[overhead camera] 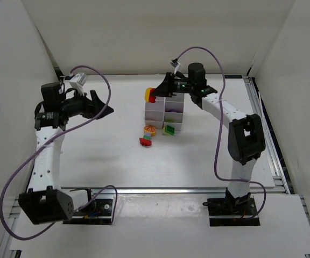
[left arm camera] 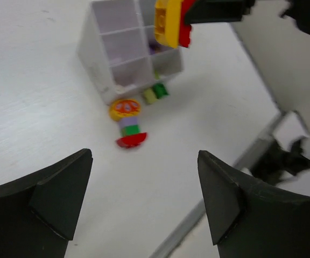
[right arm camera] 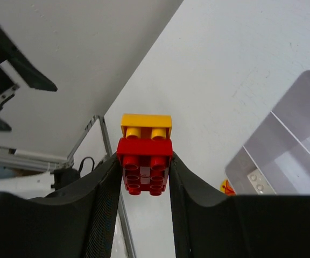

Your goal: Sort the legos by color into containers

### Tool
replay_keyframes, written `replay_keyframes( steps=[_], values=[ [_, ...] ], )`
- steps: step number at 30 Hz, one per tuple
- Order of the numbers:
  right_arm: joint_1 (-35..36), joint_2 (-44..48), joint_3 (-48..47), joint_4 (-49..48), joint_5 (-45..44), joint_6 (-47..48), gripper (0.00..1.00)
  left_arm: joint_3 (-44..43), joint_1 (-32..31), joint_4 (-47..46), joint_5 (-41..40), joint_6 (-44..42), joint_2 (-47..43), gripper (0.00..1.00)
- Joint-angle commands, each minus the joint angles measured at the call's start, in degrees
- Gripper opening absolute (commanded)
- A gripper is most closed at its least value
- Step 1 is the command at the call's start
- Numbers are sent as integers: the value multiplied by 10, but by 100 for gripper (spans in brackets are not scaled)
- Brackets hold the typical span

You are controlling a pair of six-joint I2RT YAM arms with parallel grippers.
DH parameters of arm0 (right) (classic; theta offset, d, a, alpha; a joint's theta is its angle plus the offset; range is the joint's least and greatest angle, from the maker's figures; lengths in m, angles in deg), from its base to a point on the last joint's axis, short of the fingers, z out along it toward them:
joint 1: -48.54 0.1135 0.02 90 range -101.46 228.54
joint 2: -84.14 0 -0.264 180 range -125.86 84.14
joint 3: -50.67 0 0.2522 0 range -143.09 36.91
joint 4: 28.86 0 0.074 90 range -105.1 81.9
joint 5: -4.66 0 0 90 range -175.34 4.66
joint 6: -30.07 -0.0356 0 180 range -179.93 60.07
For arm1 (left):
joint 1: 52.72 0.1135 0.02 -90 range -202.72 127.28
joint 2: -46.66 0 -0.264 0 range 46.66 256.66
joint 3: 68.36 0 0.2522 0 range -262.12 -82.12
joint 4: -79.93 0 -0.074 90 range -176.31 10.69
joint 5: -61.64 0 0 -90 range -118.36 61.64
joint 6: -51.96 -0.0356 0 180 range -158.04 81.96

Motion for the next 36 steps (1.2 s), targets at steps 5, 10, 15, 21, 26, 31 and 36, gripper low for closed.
replay_keyframes(
  steps=[5,10,15,21,26,31,36],
  values=[
    [-24,54,7,-62,217,57,0,-34,36,36,374,54,174,71],
    [7,44,-25,-34,275,103,0,-87,36,36,376,44,218,72],
    [37,-4,-102,43,336,146,0,-129,36,36,353,33,240,71],
    [64,-28,-125,33,341,130,0,-118,16,-9,272,16,204,69],
    [78,-49,-136,-23,332,76,0,-31,3,-173,212,99,151,65],
    [79,-59,-143,-31,320,61,0,0,0,-227,223,121,142,67],
    [81,-70,-148,-57,316,35,0,-2,-30,-229,233,117,144,70]
  ],
)
